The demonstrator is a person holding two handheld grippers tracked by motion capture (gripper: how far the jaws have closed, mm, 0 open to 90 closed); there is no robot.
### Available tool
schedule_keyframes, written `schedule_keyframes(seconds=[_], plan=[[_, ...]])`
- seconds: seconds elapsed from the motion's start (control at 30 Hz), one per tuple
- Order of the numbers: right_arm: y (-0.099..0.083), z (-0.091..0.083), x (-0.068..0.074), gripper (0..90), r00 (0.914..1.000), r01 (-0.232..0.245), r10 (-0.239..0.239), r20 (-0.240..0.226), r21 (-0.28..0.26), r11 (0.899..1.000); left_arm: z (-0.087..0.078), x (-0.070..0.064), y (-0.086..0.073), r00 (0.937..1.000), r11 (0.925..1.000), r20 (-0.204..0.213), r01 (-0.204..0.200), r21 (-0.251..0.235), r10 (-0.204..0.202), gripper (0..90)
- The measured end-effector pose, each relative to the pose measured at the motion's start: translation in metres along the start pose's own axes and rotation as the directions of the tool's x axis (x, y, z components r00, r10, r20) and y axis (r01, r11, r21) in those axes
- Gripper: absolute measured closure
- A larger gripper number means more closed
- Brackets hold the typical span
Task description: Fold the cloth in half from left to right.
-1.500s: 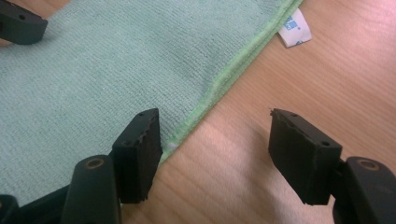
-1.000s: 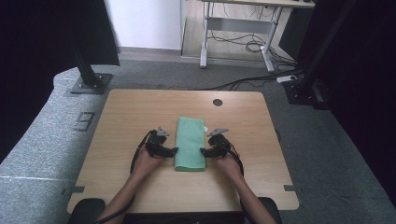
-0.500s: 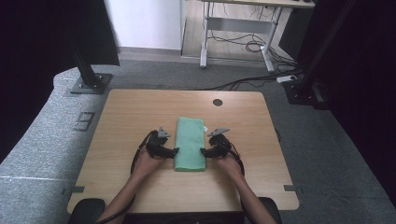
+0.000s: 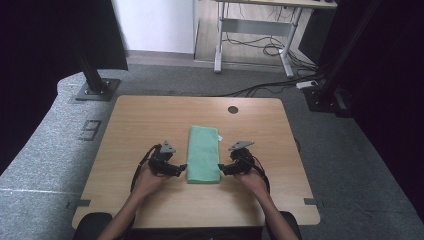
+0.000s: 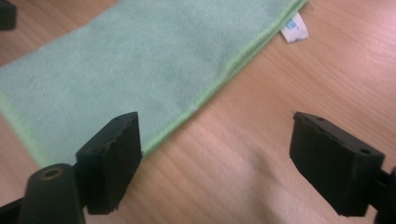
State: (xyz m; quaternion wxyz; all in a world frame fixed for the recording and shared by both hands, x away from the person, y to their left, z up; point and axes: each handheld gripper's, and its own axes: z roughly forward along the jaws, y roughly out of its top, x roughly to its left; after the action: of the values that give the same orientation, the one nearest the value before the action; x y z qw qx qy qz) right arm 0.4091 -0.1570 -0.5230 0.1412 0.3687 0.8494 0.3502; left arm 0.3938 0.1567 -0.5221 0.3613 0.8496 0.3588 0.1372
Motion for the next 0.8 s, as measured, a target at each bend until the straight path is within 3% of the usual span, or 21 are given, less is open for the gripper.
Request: schedule_keyframes(seconds=[0.47,0.8], plan=[[-0.029,-0.032,-0.001,2.6,0.9989,-0.024,0.025,0.040,-0.021,0.999,-0.027,-0.014,-0.027,0.9985,0.9983,-0.035,-0.041,0.041,0.043,7.0],[-0.048,-0.026,-0.002,0.5,0.9982,-0.047,0.047,0.037,-0.007,0.999,-0.026,-0.015,-0.046,0.9973,0.9973,-0.060,-0.038,0.062,0.042,0.0]])
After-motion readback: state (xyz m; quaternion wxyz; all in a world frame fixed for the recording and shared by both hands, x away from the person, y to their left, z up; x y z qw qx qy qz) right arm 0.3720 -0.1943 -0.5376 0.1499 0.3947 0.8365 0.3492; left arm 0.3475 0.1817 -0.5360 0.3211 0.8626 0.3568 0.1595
